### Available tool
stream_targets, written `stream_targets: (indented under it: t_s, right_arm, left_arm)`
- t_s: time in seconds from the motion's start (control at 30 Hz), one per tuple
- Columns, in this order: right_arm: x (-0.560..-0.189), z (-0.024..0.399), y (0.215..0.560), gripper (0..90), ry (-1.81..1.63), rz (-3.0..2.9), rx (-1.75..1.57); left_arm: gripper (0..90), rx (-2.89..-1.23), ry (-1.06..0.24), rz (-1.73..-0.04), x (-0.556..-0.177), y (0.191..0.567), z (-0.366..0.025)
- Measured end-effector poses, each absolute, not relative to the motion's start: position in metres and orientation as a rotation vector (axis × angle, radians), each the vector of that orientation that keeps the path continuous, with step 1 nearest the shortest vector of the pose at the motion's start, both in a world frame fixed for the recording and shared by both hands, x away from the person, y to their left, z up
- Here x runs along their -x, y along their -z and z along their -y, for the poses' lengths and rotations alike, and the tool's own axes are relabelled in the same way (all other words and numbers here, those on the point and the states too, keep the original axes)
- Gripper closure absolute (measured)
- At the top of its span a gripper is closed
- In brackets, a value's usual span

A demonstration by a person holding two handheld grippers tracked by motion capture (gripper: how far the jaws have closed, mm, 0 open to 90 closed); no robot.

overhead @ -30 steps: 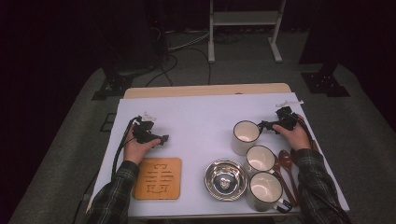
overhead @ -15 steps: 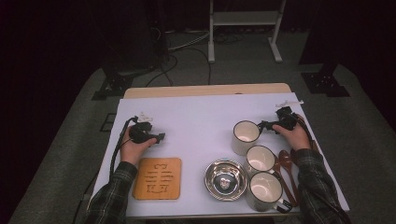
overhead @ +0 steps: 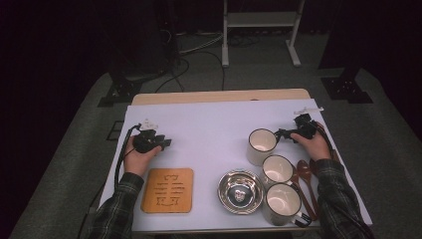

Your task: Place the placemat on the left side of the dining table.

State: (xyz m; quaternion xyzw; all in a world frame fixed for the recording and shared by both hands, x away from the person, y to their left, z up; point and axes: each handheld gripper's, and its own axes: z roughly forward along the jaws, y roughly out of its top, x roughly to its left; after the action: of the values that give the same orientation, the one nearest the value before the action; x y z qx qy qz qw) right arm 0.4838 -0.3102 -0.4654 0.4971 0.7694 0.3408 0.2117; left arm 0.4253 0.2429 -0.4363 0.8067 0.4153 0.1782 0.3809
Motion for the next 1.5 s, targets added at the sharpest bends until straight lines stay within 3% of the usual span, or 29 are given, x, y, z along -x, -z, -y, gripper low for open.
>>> stream_targets:
  t_s: [0.1,0.13,0.17,0.33,1.5]
  right_arm:
    - [-0.484,0.310,0.465,11.8,-0.947,-2.137,-1.381]
    - [-0.484,0.310,0.465,11.8,-0.947,-2.137,-1.381]
    - [-0.484,0.310,0.465,11.8,-0.947,-2.137,-1.382]
    - [-0.484,0.310,0.465,11.8,-0.947,-2.137,-1.382]
    - [-0.484,0.310,0.465,11.9,-0.948,-2.138,-1.384]
  left_arm:
    - [74.1,-2.064,-0.444,-1.070,-0.422,0.433,-0.243]
    - [74.1,-2.057,-0.438,-1.082,-0.420,0.431,-0.243]
    - [80.7,-2.057,-0.436,-1.081,-0.418,0.430,-0.243]
    - [89.4,-2.053,-0.400,-1.089,-0.409,0.424,-0.244]
    - [89.7,-2.005,-0.301,-1.082,-0.333,0.407,-0.254]
